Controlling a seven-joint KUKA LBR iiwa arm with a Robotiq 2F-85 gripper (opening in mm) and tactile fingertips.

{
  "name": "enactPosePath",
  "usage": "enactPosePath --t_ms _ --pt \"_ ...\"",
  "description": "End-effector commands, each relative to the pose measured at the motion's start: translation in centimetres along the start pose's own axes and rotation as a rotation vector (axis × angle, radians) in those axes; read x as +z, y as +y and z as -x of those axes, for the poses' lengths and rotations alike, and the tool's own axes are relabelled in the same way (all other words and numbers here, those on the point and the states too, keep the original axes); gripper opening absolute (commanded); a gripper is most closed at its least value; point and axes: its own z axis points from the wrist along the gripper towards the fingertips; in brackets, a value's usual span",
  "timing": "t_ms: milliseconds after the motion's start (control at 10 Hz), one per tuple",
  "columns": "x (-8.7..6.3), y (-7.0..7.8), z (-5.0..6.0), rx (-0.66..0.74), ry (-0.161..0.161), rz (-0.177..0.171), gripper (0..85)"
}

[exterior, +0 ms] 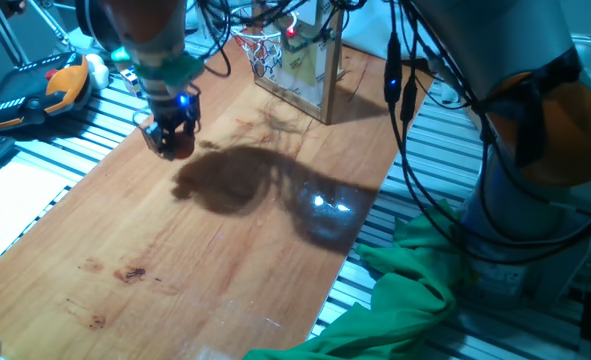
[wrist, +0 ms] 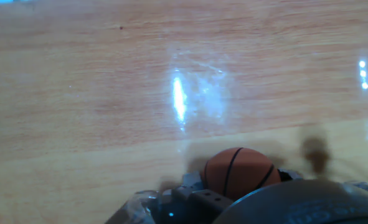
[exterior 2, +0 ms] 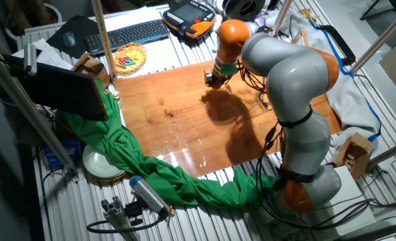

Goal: Grab a basketball, release it and shoot it into the basket

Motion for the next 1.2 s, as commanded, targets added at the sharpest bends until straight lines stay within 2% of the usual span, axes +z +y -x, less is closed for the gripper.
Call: enactPosePath --t_ms 0,300,500,800,1100 --pt "-2.1 -0.3 0.0 0.001 0.0 -0.009 1.0" --pt "-4.4 -2.1 -0.3 0.037 0.006 -0.037 1.0" --pt "-5.5 -3.5 -0.3 0.06 0.018 -0.02 1.0" --pt "-6.4 -4.5 -0.5 0.071 0.026 -0.041 0.7" --pt "-6.6 -4.9 -0.6 0.09 0.03 -0.021 0.7"
